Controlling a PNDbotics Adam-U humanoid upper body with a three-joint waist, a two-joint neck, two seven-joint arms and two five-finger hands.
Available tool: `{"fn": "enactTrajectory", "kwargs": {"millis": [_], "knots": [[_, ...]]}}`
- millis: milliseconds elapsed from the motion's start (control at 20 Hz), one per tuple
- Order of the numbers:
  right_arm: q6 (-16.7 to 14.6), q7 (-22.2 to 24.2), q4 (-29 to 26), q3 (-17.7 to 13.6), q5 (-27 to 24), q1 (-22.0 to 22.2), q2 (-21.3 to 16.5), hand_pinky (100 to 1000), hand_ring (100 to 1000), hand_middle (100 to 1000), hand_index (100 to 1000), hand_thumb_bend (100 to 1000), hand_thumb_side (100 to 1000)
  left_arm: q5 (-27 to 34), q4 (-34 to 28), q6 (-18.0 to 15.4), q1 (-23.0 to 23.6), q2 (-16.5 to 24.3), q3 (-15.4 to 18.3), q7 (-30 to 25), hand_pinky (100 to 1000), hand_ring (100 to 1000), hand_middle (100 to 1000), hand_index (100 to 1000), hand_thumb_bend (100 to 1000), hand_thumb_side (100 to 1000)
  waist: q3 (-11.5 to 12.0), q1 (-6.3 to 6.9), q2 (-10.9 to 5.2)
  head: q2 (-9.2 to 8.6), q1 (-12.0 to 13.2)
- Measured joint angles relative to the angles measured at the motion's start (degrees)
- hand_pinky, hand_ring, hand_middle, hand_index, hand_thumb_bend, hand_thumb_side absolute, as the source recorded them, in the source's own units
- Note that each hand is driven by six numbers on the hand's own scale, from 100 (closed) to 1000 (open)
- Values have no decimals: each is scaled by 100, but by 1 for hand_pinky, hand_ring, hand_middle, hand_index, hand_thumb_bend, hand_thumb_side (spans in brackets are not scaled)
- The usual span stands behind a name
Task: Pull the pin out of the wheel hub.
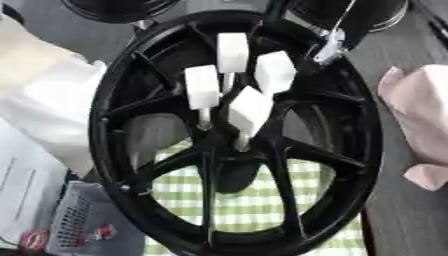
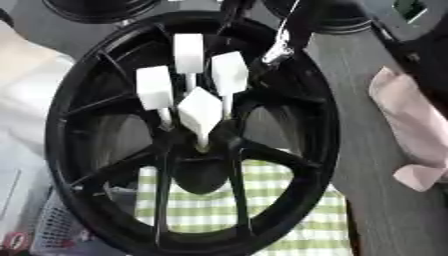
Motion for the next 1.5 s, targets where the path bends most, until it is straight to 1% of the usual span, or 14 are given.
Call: {"fn": "enactTrajectory", "kwargs": {"millis": [100,250,600,700,900,1200,1500], "knots": [[-4,21,31,24,-17,0,24,886,807,763,834,624,342,0,0,1,-4,0,0,1,663,731,644,763,723,489,3,1,0,37,-1],[39,82,28,50,-97,0,25,884,803,758,832,625,344,0,0,3,-6,0,0,3,663,731,644,763,723,488,7,-3,0,45,4],[167,232,-90,134,-235,4,25,872,785,729,818,623,341,0,0,3,-24,0,0,3,664,731,644,763,725,488,6,-12,1,93,43],[202,258,-117,141,-259,5,25,863,773,708,807,623,338,0,0,3,-25,0,0,3,664,731,644,763,726,489,7,-15,1,97,50],[343,244,-202,209,-324,9,24,853,760,694,796,624,331,0,0,3,-29,-1,0,2,664,731,644,763,726,490,11,-44,5,145,52],[609,231,-333,320,-352,55,21,845,750,682,785,618,323,0,0,8,-45,-2,0,-3,664,731,643,763,727,490,28,-49,23,242,53],[806,136,-380,391,-317,55,22,833,732,632,738,575,272,0,0,21,-73,-6,0,-16,664,731,641,763,726,491,40,-59,24,247,53]]}}
